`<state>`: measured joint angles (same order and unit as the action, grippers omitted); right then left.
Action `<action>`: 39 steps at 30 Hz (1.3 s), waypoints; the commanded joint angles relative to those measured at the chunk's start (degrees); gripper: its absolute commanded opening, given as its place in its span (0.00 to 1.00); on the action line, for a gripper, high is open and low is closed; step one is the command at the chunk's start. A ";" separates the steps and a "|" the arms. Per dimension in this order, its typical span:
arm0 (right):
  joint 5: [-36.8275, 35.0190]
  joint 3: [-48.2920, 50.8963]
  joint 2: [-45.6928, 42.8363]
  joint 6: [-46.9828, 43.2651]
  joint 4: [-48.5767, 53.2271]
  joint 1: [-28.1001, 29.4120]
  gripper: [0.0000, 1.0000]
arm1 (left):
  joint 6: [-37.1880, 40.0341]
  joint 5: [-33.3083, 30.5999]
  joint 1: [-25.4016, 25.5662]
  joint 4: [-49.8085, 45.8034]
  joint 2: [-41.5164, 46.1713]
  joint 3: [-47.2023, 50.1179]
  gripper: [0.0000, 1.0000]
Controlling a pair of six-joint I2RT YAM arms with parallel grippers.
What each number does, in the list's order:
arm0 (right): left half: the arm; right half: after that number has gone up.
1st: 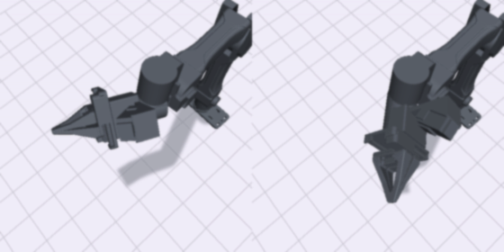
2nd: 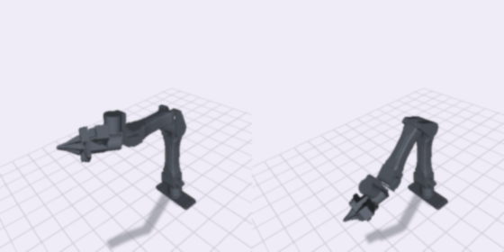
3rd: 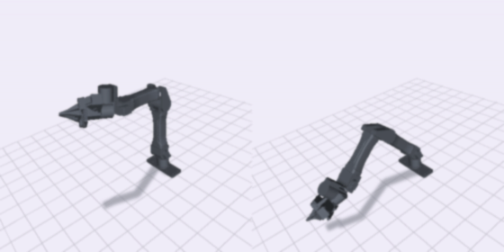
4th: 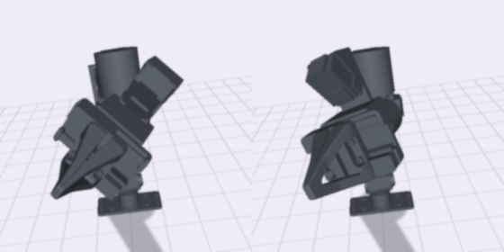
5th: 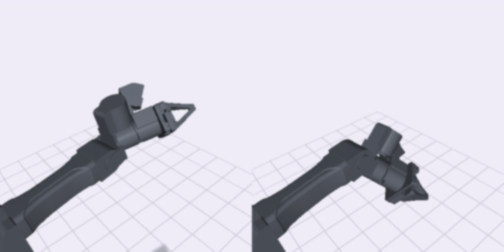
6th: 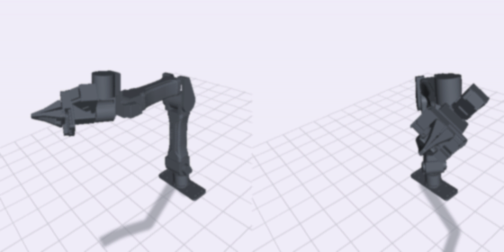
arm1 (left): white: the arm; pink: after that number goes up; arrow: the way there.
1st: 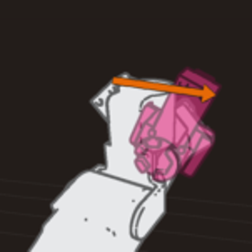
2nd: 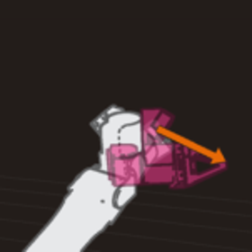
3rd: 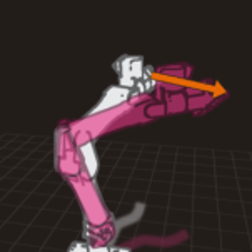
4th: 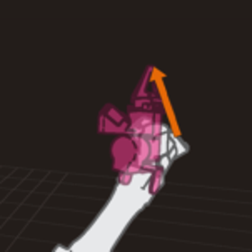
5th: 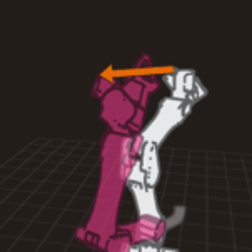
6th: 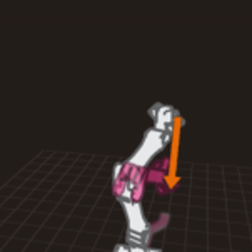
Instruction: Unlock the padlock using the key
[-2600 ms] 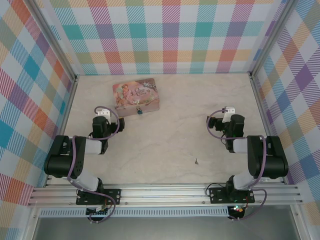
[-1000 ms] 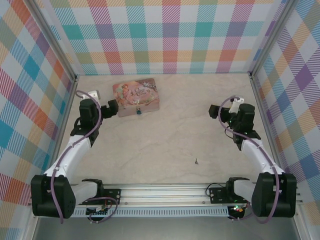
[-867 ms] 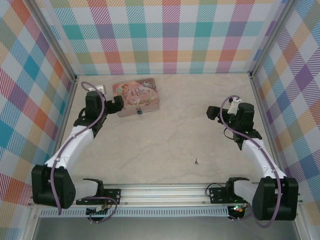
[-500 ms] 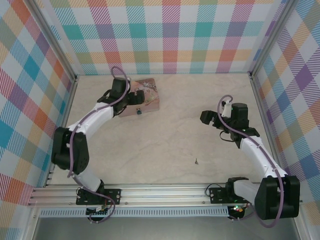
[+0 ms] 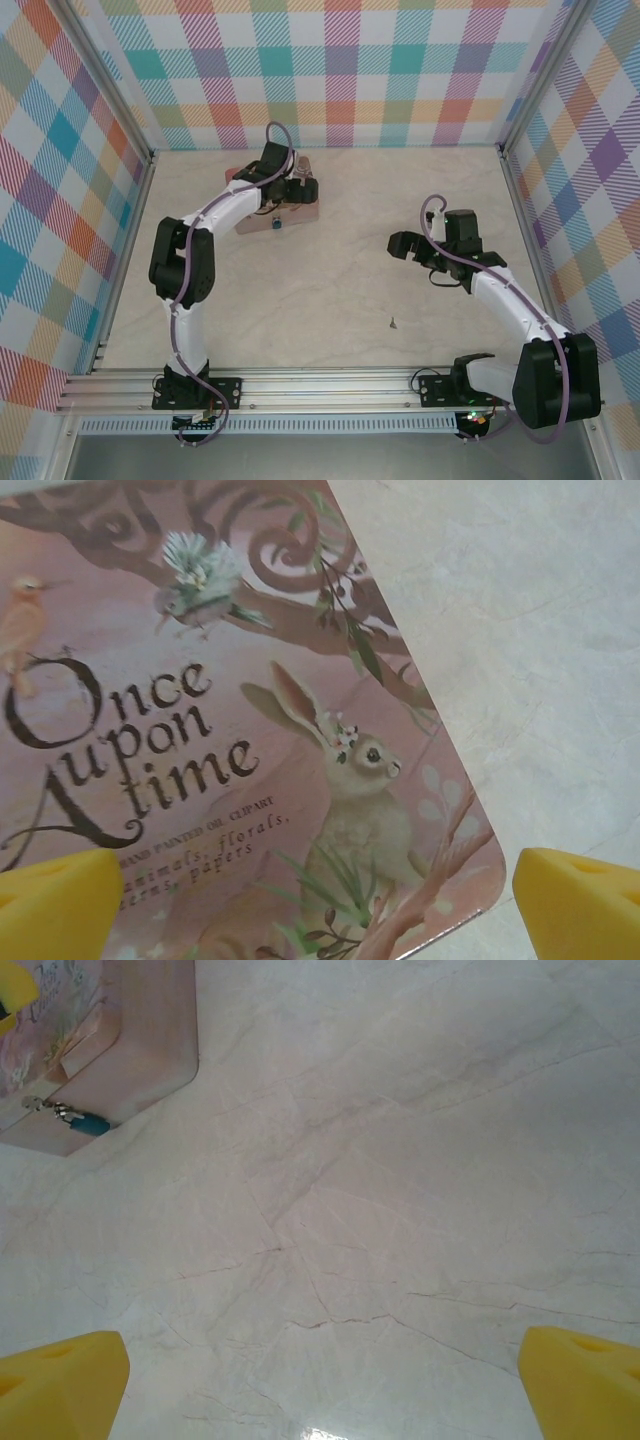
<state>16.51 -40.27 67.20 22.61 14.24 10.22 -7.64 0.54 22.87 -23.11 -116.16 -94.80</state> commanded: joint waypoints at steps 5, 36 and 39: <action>-1.32 -2.75 0.13 -0.10 3.90 0.68 1.00 | 1.05 2.43 1.74 -3.32 -0.59 1.36 1.00; -8.09 1.60 0.21 9.76 30.44 17.60 0.58 | -17.72 -0.19 16.24 9.86 20.76 34.26 1.00; -8.58 2.51 1.27 10.22 31.06 19.24 0.55 | -16.39 -1.36 16.24 9.31 23.40 32.63 1.00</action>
<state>9.19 -38.65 67.64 31.11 42.11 28.36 -21.89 -2.39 38.24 -9.10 -94.41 -62.74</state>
